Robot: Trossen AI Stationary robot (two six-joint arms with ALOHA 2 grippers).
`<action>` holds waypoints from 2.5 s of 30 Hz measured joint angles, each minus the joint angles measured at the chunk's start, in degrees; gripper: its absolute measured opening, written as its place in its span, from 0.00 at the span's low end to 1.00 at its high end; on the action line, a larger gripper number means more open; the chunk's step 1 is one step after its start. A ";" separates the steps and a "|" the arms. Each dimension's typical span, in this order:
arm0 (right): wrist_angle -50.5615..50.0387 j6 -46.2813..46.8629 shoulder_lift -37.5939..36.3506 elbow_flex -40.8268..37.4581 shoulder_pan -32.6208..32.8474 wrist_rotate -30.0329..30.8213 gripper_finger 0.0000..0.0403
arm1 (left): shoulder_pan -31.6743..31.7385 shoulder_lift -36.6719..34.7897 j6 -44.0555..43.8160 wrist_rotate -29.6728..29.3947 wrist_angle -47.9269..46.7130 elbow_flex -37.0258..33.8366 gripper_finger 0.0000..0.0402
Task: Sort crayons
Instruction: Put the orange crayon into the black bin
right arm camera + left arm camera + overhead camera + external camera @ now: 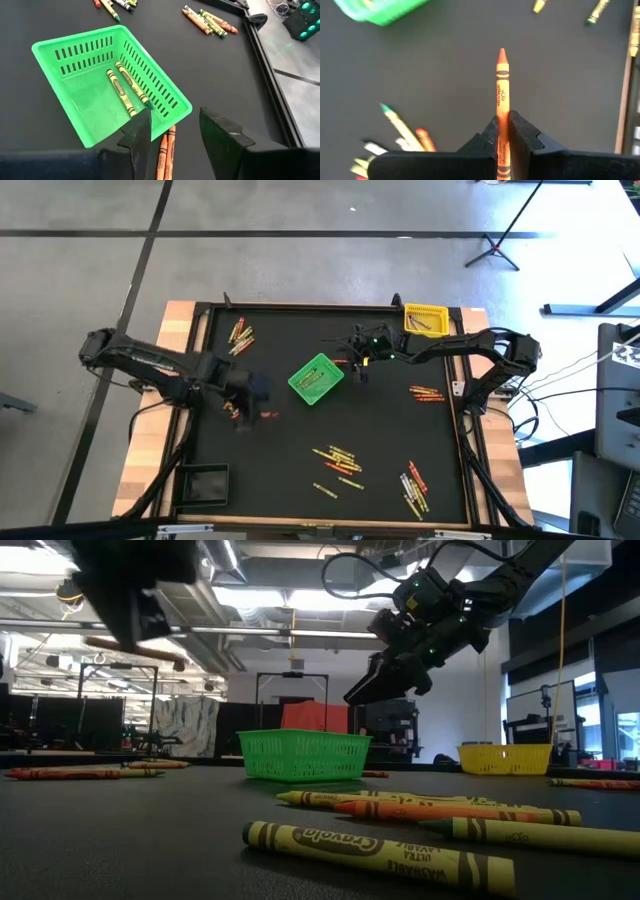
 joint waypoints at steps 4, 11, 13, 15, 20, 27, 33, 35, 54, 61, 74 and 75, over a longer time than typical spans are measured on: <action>-0.08 1.24 0.00 0.00 0.03 0.00 0.41 | -10.24 0.02 -13.01 -3.94 0.06 0.00 0.02; -0.20 1.33 0.00 0.00 3.28 3.40 0.41 | -25.92 0.02 -33.92 -5.89 -1.25 0.00 0.01; 0.01 1.32 0.00 0.00 4.90 4.43 0.41 | -29.53 0.16 -38.84 -5.85 -1.15 0.00 0.01; 1.00 1.31 0.00 0.00 6.45 5.16 0.41 | -33.01 0.68 -43.92 -5.13 -1.07 0.00 0.01; 2.57 1.33 0.00 0.00 9.04 5.98 0.41 | -40.70 3.23 -54.13 -4.97 -0.41 0.00 0.02; 5.25 1.32 0.00 0.00 9.35 6.67 0.41 | -46.75 8.42 -65.34 -5.11 2.25 -0.02 0.03; 7.26 0.92 0.00 0.00 9.35 6.67 0.41 | -48.22 10.85 -72.64 -5.24 4.43 -0.07 0.06; 7.50 0.84 0.00 0.00 9.35 6.67 0.41 | -48.21 10.91 -72.61 -5.33 4.34 -0.07 0.10; -2.24 14.66 -0.02 0.37 9.73 18.91 0.41 | -36.08 5.22 -40.75 -24.69 3.23 -0.07 0.27; -7.07 20.26 -0.02 0.37 9.68 33.63 0.41 | -25.34 5.31 -24.68 -41.20 5.59 -0.07 0.26; -3.71 28.56 -0.02 -5.03 9.70 36.29 0.41 | -11.96 15.62 -7.33 -44.17 27.59 -7.85 0.26; -3.04 28.70 -0.02 -5.69 9.70 35.89 0.41 | -11.42 16.55 -7.08 -44.99 30.72 -9.37 0.26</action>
